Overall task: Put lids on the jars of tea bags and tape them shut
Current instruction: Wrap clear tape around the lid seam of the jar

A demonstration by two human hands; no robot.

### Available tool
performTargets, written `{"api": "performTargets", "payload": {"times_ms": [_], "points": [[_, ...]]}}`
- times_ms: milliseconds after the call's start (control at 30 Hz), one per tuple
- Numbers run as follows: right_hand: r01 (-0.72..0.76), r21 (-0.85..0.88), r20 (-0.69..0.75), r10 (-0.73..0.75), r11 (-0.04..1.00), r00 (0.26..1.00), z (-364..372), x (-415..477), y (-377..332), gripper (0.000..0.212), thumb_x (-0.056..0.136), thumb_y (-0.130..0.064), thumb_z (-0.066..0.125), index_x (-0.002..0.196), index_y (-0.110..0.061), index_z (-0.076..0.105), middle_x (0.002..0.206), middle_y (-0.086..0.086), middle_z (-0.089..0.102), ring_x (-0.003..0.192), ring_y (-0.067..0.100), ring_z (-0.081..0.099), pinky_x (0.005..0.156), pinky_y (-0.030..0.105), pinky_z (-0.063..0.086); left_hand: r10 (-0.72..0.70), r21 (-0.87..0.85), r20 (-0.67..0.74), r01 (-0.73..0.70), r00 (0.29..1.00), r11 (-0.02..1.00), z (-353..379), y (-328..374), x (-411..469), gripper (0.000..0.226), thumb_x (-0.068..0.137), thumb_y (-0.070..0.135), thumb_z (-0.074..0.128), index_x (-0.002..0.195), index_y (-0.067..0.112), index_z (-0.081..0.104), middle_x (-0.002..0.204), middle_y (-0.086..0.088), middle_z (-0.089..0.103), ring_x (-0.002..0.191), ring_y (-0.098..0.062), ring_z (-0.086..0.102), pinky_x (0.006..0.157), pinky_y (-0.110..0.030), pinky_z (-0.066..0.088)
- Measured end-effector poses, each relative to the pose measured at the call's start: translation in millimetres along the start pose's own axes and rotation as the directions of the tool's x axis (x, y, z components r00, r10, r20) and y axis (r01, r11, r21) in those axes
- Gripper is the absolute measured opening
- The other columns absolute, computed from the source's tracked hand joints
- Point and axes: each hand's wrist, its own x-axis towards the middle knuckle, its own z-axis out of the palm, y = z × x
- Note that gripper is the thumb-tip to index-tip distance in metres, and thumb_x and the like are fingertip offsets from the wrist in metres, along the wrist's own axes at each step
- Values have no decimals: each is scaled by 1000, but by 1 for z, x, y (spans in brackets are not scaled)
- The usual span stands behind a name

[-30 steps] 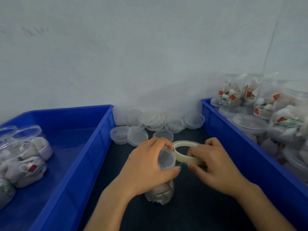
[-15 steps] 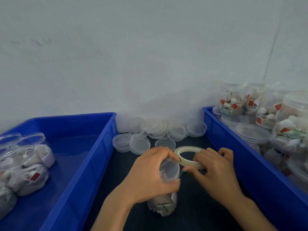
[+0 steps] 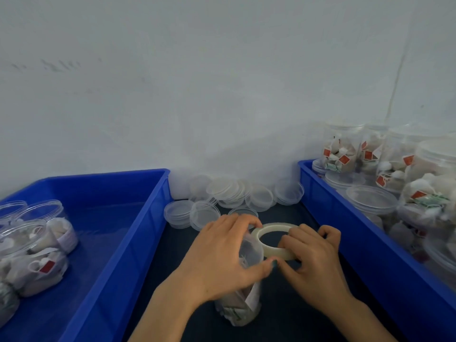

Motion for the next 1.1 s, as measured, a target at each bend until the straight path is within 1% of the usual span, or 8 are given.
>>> {"api": "performTargets", "payload": {"times_ms": [67, 167, 333, 433, 600, 800, 933, 1100], "points": [[-8, -15, 7, 8, 1000, 1000, -2, 2, 0, 27, 82, -54, 54, 65, -33, 53, 69, -19, 45, 70, 4, 42, 70, 37, 25, -144, 241, -37, 149, 989, 959, 1, 4, -5, 94, 71, 96, 14, 145, 39, 29, 141, 12, 37, 132, -10, 32, 110, -34, 30], [-20, -36, 44, 22, 999, 999, -5, 3, 1, 26, 81, -56, 54, 68, -34, 54, 72, -19, 47, 71, 4, 44, 71, 37, 25, -261, 354, -98, 278, 960, 893, -3, 12, -7, 118, 59, 99, -3, 137, 26, 45, 130, 1, 45, 122, -19, 41, 97, -40, 35], [44, 24, 154, -48, 999, 987, -11, 3, 7, 18, 91, -50, 49, 78, -37, 51, 80, -21, 44, 79, 0, 40, 77, 34, 27, -180, 218, 66, 162, 981, 963, -14, 3, -7, 99, 71, 92, 35, 153, 37, 28, 138, 14, 42, 126, -7, 42, 101, -27, 37], [53, -40, 139, -47, 998, 989, -12, 4, 4, 22, 92, -53, 46, 77, -37, 50, 78, -21, 45, 77, 0, 41, 74, 34, 24, -167, 91, 122, 157, 978, 983, -20, -2, -6, 91, 73, 85, 52, 148, 37, 31, 141, 19, 41, 124, -1, 43, 101, -23, 39], [-18, -130, 67, 27, 991, 997, -12, 6, 1, 52, 93, -75, 32, 70, -33, 53, 74, -19, 49, 72, 5, 49, 74, 34, 21, -48, -13, 205, 52, 978, 999, -23, -3, 1, 83, 77, 69, 66, 147, 42, 32, 139, 24, 40, 123, 2, 42, 104, -24, 41], [-61, -108, 64, 68, 992, 996, -9, 6, -7, 61, 95, -78, 19, 72, -35, 56, 75, -19, 49, 73, 7, 50, 71, 36, 21, 6, -79, 250, 14, 968, 997, -23, -5, 9, 81, 76, 54, 73, 145, 39, 34, 135, 23, 40, 119, 2, 41, 99, -17, 39], [-88, -103, 84, 97, 991, 992, -7, 5, -12, 37, 86, -69, 40, 74, -38, 56, 75, -20, 49, 77, 3, 44, 69, 35, 19, -76, -44, 181, 85, 981, 995, -10, 8, 8, 66, 75, 66, 63, 127, 36, 36, 120, 19, 41, 107, -3, 43, 84, -21, 41], [-54, -57, 166, 63, 997, 984, -13, 9, -9, 14, 76, -45, 47, 68, -35, 54, 68, -21, 45, 76, -2, 35, 68, 36, 19, -103, 87, -127, 115, 986, 990, 16, 16, 4, 76, 64, 100, 26, 108, 38, 36, 107, 23, 45, 97, 0, 44, 79, -24, 42]]}}
